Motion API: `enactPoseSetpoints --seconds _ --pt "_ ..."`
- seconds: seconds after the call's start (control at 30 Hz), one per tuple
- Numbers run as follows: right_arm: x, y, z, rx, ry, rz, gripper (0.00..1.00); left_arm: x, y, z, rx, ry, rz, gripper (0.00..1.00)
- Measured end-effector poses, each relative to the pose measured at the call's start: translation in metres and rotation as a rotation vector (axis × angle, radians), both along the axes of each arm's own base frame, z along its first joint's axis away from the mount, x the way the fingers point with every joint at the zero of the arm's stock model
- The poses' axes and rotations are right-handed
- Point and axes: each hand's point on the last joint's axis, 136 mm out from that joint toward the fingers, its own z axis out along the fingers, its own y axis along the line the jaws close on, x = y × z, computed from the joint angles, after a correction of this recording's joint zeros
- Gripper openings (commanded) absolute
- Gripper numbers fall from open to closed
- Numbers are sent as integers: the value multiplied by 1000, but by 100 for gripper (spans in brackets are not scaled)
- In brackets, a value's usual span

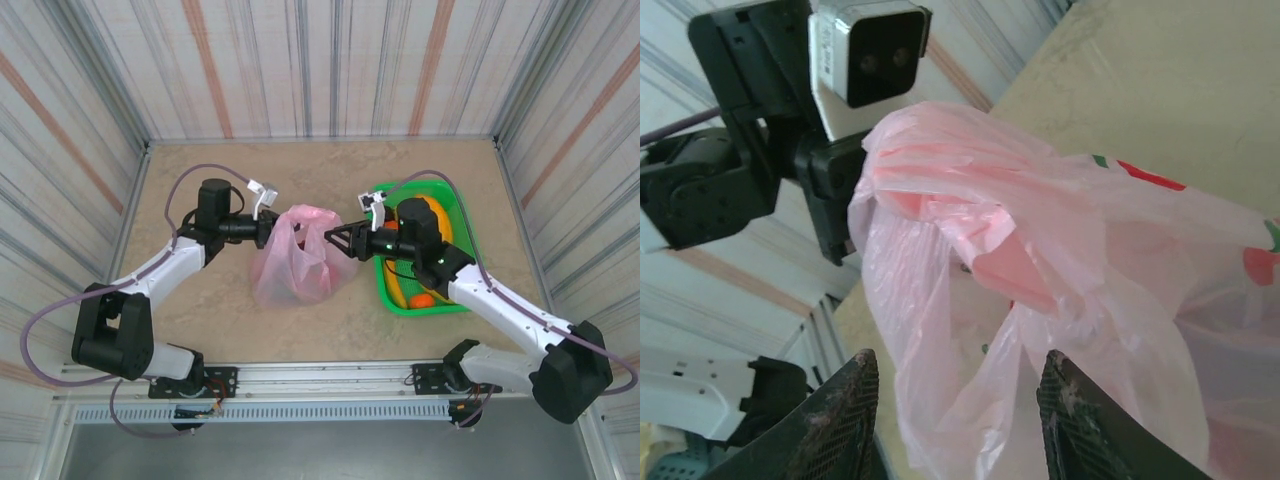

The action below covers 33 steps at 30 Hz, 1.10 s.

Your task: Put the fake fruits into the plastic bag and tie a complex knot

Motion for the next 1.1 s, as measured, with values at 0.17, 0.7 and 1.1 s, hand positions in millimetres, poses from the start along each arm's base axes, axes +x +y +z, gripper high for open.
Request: enactPoseSetpoints --seconds 0.17,0.7,1.1 --pt "6 1 -10 -43 -28 -17 47 0 0 0 1 -2 -1 0" --pt "18 6 -2 -78 -131 -23 47 -2 0 -3 7 9 -4 0" --pt "23 8 12 -82 -192 -18 46 -2 0 -3 9 2 -6 0"
